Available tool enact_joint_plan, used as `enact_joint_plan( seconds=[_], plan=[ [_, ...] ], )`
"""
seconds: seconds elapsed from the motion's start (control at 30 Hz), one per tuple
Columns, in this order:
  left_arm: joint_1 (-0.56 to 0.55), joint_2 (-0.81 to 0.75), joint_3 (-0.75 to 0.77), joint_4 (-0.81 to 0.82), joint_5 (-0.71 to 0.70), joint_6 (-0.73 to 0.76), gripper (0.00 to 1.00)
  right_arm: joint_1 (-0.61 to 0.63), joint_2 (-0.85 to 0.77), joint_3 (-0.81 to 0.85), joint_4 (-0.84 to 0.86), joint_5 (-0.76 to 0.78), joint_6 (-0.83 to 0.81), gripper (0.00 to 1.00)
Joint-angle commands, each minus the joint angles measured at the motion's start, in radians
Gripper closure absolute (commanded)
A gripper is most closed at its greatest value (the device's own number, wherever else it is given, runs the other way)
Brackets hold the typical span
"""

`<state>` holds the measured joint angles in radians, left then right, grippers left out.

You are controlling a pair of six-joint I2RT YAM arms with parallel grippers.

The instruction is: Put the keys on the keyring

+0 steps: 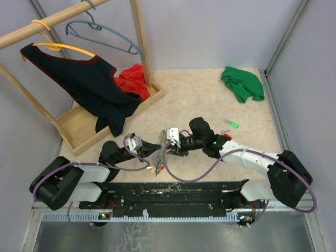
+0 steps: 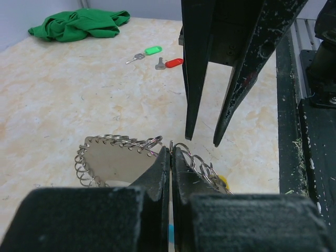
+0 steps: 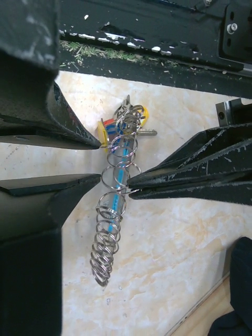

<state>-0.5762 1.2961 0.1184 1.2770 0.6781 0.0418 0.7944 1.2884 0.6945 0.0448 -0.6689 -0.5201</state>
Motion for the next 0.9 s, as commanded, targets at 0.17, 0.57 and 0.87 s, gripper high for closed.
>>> enact_joint_plan(
  seconds=[0.17,0.57,0.87],
  plan=[
    [0.002,0.001,-0.006,0.074,0.016,0.013,1.0,-0.069,-0.04,-0.013,0.177,0.036,0.088,0.77],
    [0.003,0.004,0.001,0.071,0.03,0.011,1.0,-0.07,0.048,-0.007,0.296,0.004,0.112,0.75],
    [0.003,0.007,0.003,0.07,0.036,0.01,1.0,-0.07,0.102,0.028,0.28,-0.054,0.115,0.74]
  ],
)
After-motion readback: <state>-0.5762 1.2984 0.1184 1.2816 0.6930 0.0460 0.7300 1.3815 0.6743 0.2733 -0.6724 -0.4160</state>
